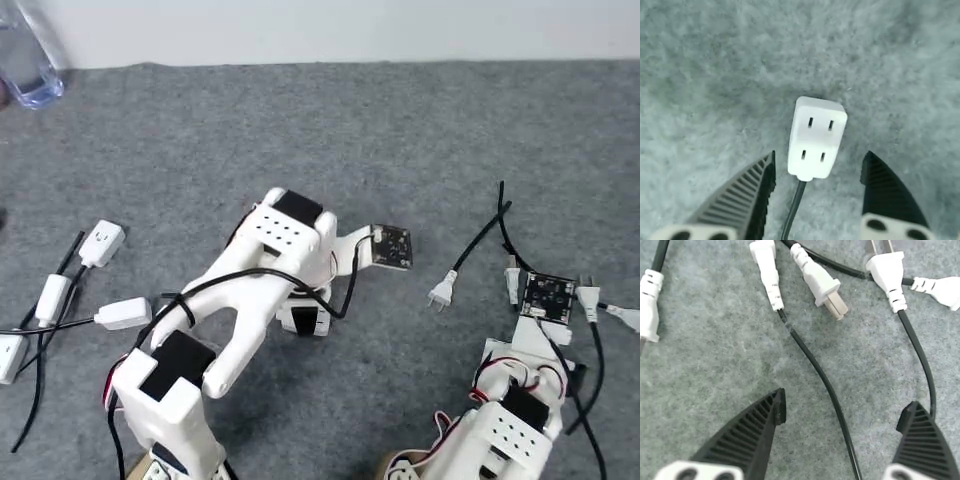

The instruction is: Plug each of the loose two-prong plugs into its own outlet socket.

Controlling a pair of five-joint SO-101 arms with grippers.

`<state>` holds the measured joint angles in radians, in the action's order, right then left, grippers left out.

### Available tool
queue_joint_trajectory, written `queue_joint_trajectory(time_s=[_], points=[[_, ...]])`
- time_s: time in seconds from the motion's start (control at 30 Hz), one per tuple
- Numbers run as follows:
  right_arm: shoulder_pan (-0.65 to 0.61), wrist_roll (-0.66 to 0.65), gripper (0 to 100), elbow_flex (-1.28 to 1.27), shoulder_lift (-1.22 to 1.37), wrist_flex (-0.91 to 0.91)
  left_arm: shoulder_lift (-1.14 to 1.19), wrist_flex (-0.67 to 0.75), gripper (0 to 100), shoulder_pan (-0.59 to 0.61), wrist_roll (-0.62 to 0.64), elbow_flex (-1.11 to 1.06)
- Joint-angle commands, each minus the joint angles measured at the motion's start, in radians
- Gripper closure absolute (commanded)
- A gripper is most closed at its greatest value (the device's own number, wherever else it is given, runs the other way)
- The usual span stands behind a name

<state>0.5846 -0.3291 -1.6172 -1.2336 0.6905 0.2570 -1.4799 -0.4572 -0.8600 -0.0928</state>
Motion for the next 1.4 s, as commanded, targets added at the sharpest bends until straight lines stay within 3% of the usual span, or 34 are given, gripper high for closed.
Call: queue_joint_trajectory(time_s=[0.0,0.17,0.4,0.57,0.77,0.97,1.17,1.37], points=[[-0.012,-0.012,65.6,0.005,-0.010,-0.021,-0.038,-0.075,74,-0.009,0.015,0.073],[-0.012,-0.012,65.6,0.005,-0.010,-0.021,-0.038,-0.273,74,-0.080,0.112,0.294],[-0.012,-0.012,65.6,0.005,-0.010,-0.021,-0.180,-0.276,74,-0.143,0.393,0.691],[-0.012,-0.012,65.6,0.005,-0.010,-0.021,-0.285,-0.273,74,-0.107,0.555,0.817],[-0.012,-0.011,65.6,0.005,-0.010,-0.021,-0.420,-0.272,74,0.057,0.686,0.906],[-0.013,-0.011,65.6,0.005,-0.010,-0.021,-0.603,-0.272,74,0.347,0.868,1.030],[-0.013,-0.008,65.6,0.003,-0.010,-0.021,-0.789,-0.275,74,0.589,0.997,0.983],[-0.013,-0.006,65.6,0.003,-0.010,-0.018,-1.028,-0.273,74,0.674,0.999,0.805]])
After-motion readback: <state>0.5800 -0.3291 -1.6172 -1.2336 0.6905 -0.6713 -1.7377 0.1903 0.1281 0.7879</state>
